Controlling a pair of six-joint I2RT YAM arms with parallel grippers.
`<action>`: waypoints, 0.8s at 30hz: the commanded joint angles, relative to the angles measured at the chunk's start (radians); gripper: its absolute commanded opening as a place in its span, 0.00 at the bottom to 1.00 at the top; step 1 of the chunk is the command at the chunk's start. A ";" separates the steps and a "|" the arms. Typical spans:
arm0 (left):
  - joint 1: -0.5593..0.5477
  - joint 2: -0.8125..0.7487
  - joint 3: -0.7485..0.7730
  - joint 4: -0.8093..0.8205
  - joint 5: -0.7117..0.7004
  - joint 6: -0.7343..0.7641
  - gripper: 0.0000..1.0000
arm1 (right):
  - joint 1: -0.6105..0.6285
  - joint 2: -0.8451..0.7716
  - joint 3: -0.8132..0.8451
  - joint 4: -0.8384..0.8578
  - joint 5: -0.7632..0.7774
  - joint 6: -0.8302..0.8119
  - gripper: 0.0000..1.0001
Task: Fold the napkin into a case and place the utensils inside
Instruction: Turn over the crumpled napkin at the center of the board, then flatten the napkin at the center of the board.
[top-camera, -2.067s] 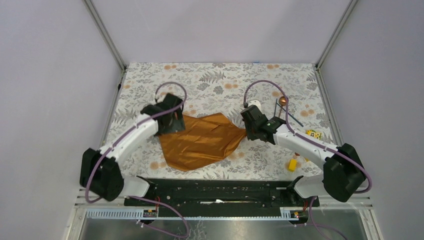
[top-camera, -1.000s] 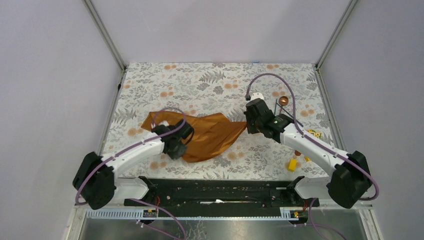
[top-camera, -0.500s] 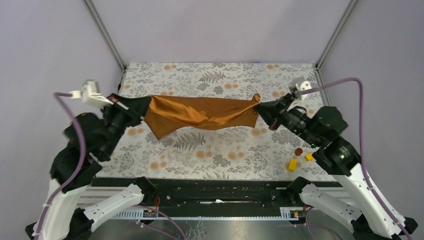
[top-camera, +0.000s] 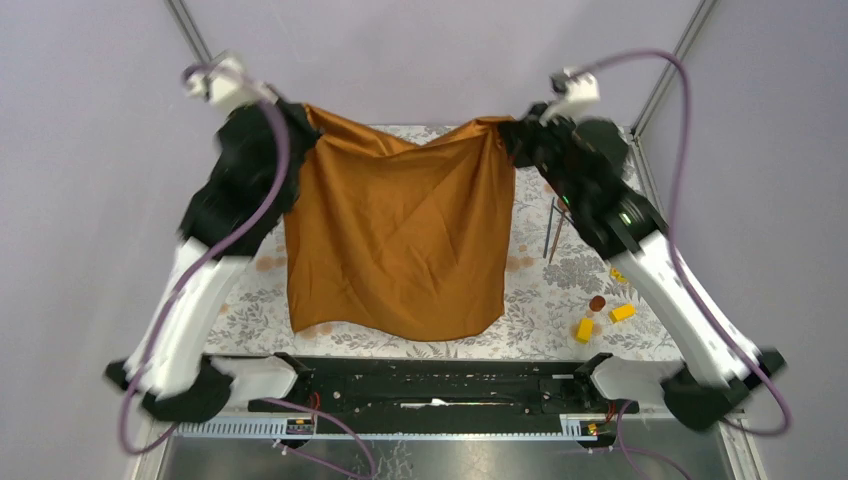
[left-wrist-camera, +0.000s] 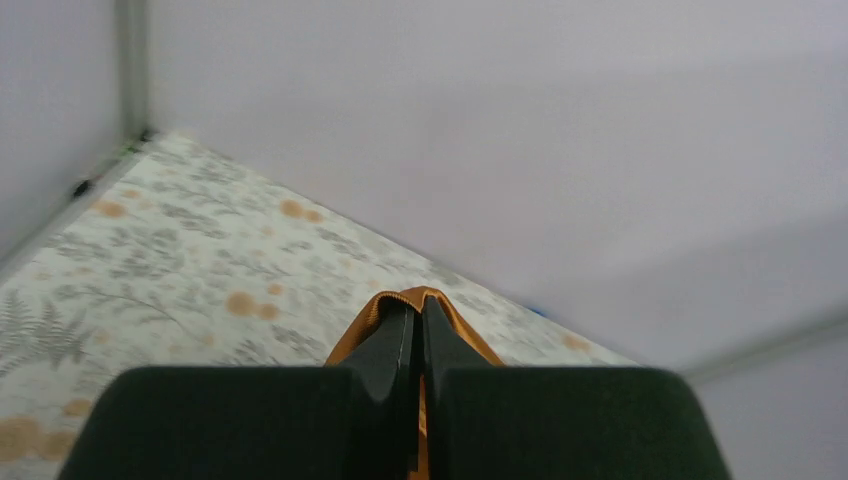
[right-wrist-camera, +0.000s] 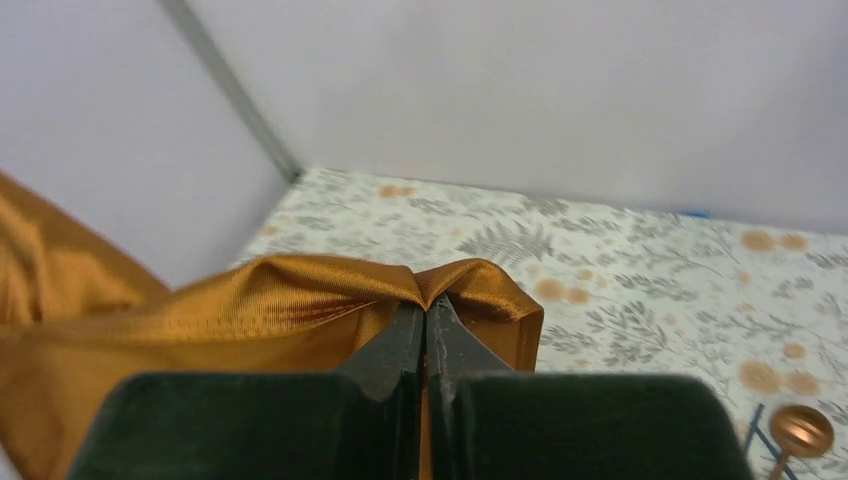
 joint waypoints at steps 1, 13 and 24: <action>0.242 0.310 0.141 -0.111 0.041 -0.021 0.00 | -0.115 0.341 0.179 -0.125 -0.014 0.015 0.00; 0.643 1.073 0.393 -0.194 0.526 0.036 0.73 | -0.250 1.404 1.268 -0.627 -0.046 -0.163 0.85; 0.606 0.560 -0.216 -0.011 0.791 0.018 0.99 | -0.228 0.725 0.132 -0.320 -0.387 0.193 0.94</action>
